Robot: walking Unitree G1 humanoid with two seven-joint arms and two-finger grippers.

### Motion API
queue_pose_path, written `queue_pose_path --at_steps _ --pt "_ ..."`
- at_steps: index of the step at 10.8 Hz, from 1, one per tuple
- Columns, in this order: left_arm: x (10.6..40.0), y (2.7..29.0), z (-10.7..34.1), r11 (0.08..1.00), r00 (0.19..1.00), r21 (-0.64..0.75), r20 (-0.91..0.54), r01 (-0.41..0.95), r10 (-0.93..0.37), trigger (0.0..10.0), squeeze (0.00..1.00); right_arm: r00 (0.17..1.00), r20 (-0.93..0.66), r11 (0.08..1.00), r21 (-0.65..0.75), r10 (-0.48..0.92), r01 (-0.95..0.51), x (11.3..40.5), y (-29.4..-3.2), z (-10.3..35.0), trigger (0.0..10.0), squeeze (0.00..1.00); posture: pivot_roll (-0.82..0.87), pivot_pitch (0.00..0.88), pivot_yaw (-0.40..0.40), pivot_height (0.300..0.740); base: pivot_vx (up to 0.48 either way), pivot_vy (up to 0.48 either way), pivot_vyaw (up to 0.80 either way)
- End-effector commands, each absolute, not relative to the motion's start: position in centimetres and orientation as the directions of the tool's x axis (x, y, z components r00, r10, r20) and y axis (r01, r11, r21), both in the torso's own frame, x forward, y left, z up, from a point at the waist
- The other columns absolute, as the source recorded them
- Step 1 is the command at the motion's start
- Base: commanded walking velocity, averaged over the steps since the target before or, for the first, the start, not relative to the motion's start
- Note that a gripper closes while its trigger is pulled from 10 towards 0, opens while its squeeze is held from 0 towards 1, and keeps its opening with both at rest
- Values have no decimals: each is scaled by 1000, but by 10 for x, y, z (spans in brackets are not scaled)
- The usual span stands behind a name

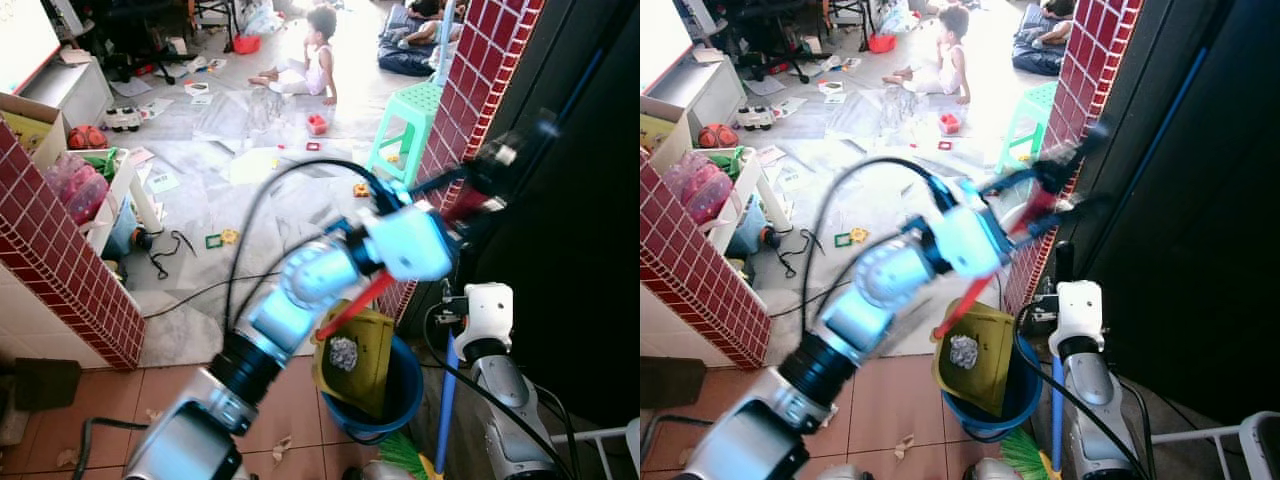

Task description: Sweep floor

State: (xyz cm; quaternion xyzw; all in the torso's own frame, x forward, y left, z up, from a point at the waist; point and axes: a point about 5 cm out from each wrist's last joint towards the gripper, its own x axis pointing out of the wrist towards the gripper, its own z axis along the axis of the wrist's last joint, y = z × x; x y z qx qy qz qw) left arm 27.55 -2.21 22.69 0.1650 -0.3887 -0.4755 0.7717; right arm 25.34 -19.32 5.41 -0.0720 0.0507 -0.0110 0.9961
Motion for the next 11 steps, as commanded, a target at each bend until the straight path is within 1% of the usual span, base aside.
queue_pose_path --at_steps 1,2,3,4,5,7,8,9,10,11 --pt "271 -22 256 486 155 692 485 533 -861 0 0 997 -75 991 -131 -25 15 257 -191 60 10000 0 -41 0 -19 740 0 0 0" --pt "266 -25 261 445 100 717 469 536 -878 0 0 997 -77 991 -132 -21 11 258 -191 60 10000 0 -34 0 -24 740 0 0 0" --pt "256 -33 261 360 14 748 425 558 -905 0 0 997 -78 991 -132 -19 9 260 -191 61 10000 0 -29 0 -25 740 0 0 0" --pt "247 -40 262 298 -54 771 394 563 -917 0 0 997 -79 991 -132 -19 8 261 -191 60 10000 0 -29 0 -26 740 0 0 0" --pt "241 -47 262 252 -102 774 377 581 -921 0 0 997 -80 991 -133 -19 8 263 -191 60 10000 0 -31 0 -24 740 0 0 0" --pt "228 -56 263 180 -197 822 332 541 -923 0 0 996 -83 991 -133 -22 11 263 -192 58 10000 0 -35 0 -22 740 0 0 0" --pt "225 -58 266 172 -213 829 328 533 -920 0 0 996 -88 991 -132 -23 11 263 -193 56 10000 0 -35 0 -22 740 0 0 0" --pt "225 -58 272 184 -215 817 349 547 -912 0 0 995 -101 991 -130 -21 7 264 -194 51 10000 0 -35 0 -22 740 0 0 0" --pt "231 -57 277 207 -187 784 379 585 -906 0 0 992 -124 992 -127 -19 3 267 -195 43 10000 0 -27 0 -24 740 0 0 0" --pt "231 -56 277 206 -207 837 350 506 -914 0 0 991 -132 992 -127 -18 1 268 -196 40 10000 0 -25 0 -23 740 0 0 0"
